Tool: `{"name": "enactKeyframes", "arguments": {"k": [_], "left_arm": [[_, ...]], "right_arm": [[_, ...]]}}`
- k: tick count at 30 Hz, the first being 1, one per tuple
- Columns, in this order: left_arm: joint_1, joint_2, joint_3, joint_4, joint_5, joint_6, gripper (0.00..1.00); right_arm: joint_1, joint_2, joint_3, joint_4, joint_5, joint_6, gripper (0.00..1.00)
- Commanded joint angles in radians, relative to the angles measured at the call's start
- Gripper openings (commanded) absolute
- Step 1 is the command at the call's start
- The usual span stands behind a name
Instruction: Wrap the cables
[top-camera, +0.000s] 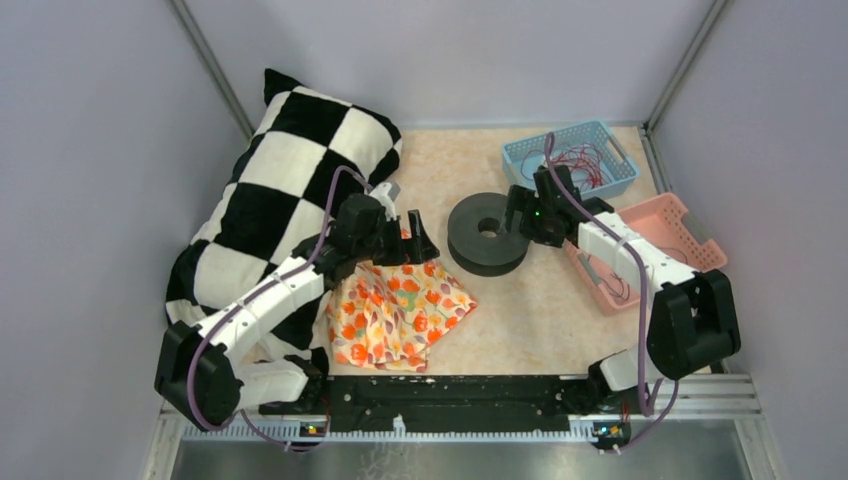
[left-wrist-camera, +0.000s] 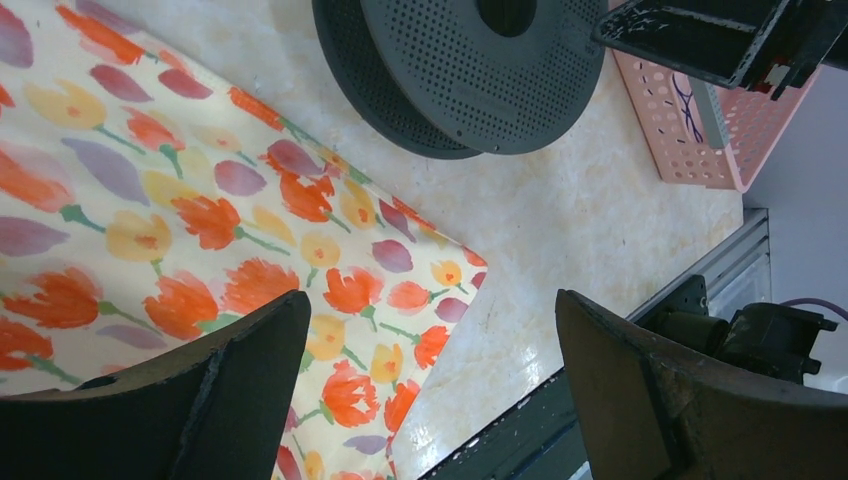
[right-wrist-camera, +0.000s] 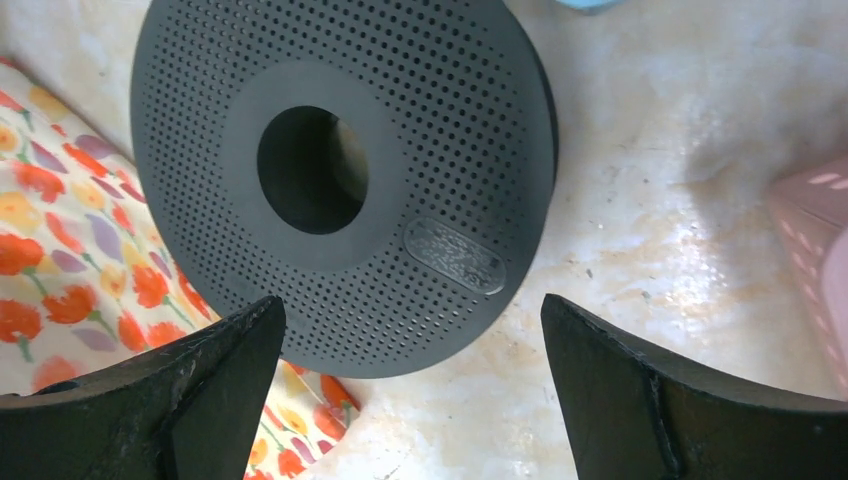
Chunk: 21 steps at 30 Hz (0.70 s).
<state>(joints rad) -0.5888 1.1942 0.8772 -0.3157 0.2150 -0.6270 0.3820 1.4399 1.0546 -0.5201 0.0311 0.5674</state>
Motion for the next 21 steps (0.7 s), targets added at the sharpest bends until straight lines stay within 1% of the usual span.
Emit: {"name": "enactKeyframes", "arguments": {"k": [1,4,6,11,14,19,21], "left_arm": [[-0.003,0.072,0.1,-0.006,0.022,0.037,0.99],[-0.002,0.133,0.148,-0.048,0.064,0.055,0.99],[-0.003,0.163,0.152,-0.036,0.097,0.051,0.99],[-0.002,0.184,0.149,-0.002,0.141,0.044,0.98],[-0.003,0.174,0.145,-0.002,0.137,0.047,0.99],[-0.002,0.148,0.117,-0.001,0.12,0.049,0.99],[-0.003,0.145,0.11,0.003,0.12,0.044,0.99]], "right_arm": [[-0.029,-0.007,0.004,0.102,-0.087,0.032,0.99],[-0.061,-0.008,-0.031,0.126,-0.102,0.033,0.99],[-0.085,-0.007,-0.059,0.157,-0.127,0.03,0.99],[-0.094,0.05,-0.052,0.175,-0.135,0.003,0.99],[-0.09,0.081,-0.041,0.205,-0.175,0.008,0.99],[-0.002,0.139,0.008,0.269,-0.249,0.059,0.99],[0.052,0.166,0.055,0.255,-0.242,0.056,0.99]]}}
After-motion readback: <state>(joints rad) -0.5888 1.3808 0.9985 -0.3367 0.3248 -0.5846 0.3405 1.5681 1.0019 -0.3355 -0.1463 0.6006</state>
